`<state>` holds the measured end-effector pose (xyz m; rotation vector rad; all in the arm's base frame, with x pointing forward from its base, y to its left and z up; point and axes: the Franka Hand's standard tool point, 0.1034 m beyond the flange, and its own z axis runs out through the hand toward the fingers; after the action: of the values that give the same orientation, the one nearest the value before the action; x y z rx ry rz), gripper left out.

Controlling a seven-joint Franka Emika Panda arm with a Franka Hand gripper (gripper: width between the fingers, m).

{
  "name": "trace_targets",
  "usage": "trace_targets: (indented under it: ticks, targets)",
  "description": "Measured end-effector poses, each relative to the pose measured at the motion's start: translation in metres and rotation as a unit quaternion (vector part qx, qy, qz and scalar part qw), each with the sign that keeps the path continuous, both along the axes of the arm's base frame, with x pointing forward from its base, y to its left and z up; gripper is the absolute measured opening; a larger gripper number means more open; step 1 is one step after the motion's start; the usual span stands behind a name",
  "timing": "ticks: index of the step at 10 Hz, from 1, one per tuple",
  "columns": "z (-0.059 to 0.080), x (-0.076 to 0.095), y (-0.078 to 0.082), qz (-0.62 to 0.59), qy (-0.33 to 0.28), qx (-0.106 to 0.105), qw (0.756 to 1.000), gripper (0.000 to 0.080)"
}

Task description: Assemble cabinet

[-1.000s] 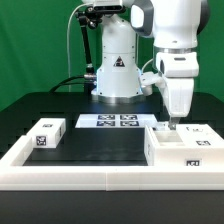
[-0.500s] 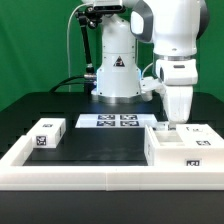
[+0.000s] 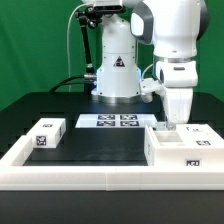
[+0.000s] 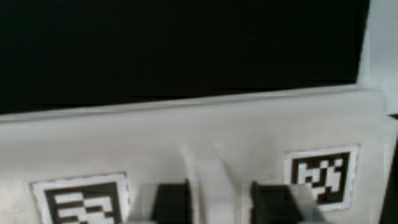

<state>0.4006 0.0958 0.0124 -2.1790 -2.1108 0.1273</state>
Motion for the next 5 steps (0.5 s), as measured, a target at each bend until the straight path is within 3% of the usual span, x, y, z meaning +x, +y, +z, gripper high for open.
trace_targets:
  ticks: [5]
  targets:
    - [0.0047, 0.0047, -0.0007, -0.001, -0.007, 0.000, 1.000, 0.0073]
